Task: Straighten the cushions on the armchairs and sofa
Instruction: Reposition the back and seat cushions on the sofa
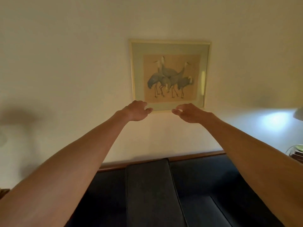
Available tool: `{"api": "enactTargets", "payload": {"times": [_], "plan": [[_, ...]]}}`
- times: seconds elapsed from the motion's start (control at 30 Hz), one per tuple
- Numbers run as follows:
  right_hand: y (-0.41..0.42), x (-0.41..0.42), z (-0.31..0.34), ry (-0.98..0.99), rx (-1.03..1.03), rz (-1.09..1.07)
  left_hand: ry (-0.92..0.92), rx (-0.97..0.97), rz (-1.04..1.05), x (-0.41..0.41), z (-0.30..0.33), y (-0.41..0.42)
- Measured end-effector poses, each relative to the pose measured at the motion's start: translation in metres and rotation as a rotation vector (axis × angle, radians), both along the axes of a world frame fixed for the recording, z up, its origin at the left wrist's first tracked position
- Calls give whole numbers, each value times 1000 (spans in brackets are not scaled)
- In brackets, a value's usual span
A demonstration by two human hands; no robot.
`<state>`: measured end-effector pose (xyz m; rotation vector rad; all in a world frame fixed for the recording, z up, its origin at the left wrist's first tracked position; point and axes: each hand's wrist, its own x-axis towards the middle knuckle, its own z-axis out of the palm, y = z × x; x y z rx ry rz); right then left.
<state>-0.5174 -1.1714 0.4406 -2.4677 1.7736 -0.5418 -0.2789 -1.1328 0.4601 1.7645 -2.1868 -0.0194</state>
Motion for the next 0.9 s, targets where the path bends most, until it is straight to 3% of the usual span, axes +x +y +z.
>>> {"api": "enactTargets", "payload": {"times": [0.17, 0.33, 0.57, 0.8, 0.9], "plan": [[-74, -26, -21, -74, 49, -82, 14, 31, -91, -21, -20, -100], [-138, -40, -75, -131, 174, -137, 31, 110, -117, -29, -78, -194], [-221, -51, -197, -141, 387, -168, 24, 297, -93, -29, -208, -284], [-301, -67, -343, -190, 669, -151, 15, 638, -26, -28, -347, -351], [-325, -71, -395, -229, 739, -163, 18, 619, 2, -34, -392, -373]]}}
